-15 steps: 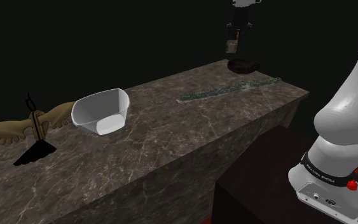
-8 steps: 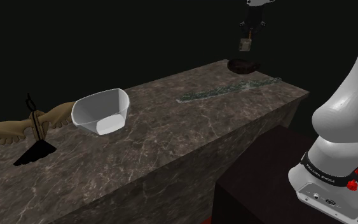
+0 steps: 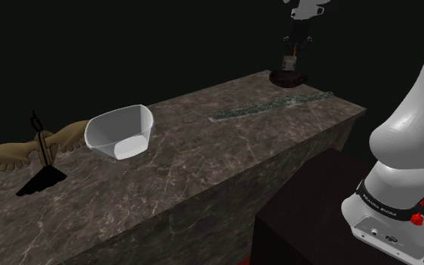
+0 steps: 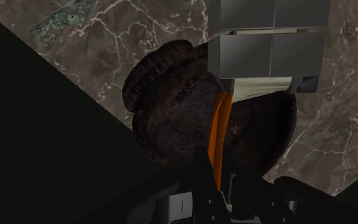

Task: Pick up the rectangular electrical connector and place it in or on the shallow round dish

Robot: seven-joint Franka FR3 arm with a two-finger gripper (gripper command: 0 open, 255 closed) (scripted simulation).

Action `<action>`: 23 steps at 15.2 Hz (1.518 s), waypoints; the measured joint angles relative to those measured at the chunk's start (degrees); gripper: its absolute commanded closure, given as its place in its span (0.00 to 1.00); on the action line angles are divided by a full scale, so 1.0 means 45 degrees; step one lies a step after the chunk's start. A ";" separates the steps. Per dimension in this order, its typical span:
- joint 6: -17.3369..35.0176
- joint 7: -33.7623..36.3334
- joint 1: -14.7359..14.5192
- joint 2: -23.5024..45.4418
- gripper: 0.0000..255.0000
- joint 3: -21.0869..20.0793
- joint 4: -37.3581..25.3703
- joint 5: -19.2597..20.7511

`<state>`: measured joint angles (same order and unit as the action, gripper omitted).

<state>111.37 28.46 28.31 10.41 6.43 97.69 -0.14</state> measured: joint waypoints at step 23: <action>-0.0510 0.0008 -0.0009 -0.0157 0.00 -0.0001 -0.0380 0.0016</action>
<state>109.07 28.49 28.27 9.70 6.43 95.98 -0.06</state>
